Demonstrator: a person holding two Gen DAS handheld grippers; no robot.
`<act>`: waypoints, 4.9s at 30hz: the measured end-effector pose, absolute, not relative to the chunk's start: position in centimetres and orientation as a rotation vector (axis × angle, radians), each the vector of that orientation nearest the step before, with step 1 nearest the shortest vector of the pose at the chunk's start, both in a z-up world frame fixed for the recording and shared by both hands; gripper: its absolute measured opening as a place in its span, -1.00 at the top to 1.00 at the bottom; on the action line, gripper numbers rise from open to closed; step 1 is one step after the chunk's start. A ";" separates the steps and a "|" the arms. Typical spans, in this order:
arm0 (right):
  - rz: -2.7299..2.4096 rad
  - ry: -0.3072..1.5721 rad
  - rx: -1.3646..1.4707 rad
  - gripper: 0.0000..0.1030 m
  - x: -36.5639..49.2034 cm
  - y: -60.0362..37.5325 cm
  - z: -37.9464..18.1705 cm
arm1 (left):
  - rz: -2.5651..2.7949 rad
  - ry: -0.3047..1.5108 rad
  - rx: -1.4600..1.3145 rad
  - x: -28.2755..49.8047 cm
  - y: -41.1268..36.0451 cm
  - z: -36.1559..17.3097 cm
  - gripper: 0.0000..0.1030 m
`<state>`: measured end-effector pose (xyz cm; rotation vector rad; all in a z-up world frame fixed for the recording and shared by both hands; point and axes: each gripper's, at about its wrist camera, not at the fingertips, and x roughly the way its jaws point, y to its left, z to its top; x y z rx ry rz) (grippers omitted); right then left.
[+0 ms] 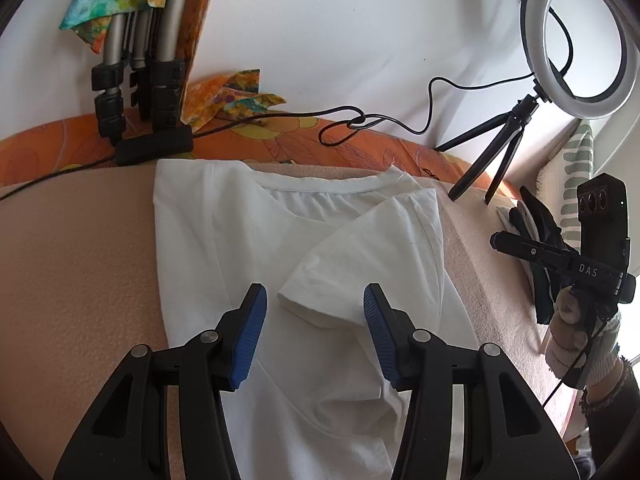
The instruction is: Fold small clothes
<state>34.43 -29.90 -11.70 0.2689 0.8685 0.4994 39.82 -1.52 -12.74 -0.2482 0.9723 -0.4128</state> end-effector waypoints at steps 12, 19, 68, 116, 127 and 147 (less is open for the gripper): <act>0.520 0.898 0.339 0.09 38.3 -28.8 -13.4 | -0.416 0.922 -0.257 40.7 -1.7 -13.6 0.93; 0.527 0.891 0.343 0.09 38.7 -28.8 -12.9 | -0.402 0.840 -0.234 39.8 -1.4 -12.1 0.96; 0.622 0.910 0.270 0.20 41.6 -26.0 -14.3 | -0.216 0.832 -0.189 41.2 5.0 -13.2 0.04; 0.568 0.907 0.340 0.27 42.1 -26.8 -15.8 | -0.291 0.901 -0.340 48.4 3.9 -15.5 0.56; 0.625 0.847 0.309 0.94 41.7 -25.1 -13.1 | -0.337 0.851 -0.378 46.9 4.6 -13.0 0.89; 0.651 0.697 0.193 0.95 24.6 -27.1 -3.8 | -0.415 0.702 -0.295 31.0 3.7 -2.1 0.90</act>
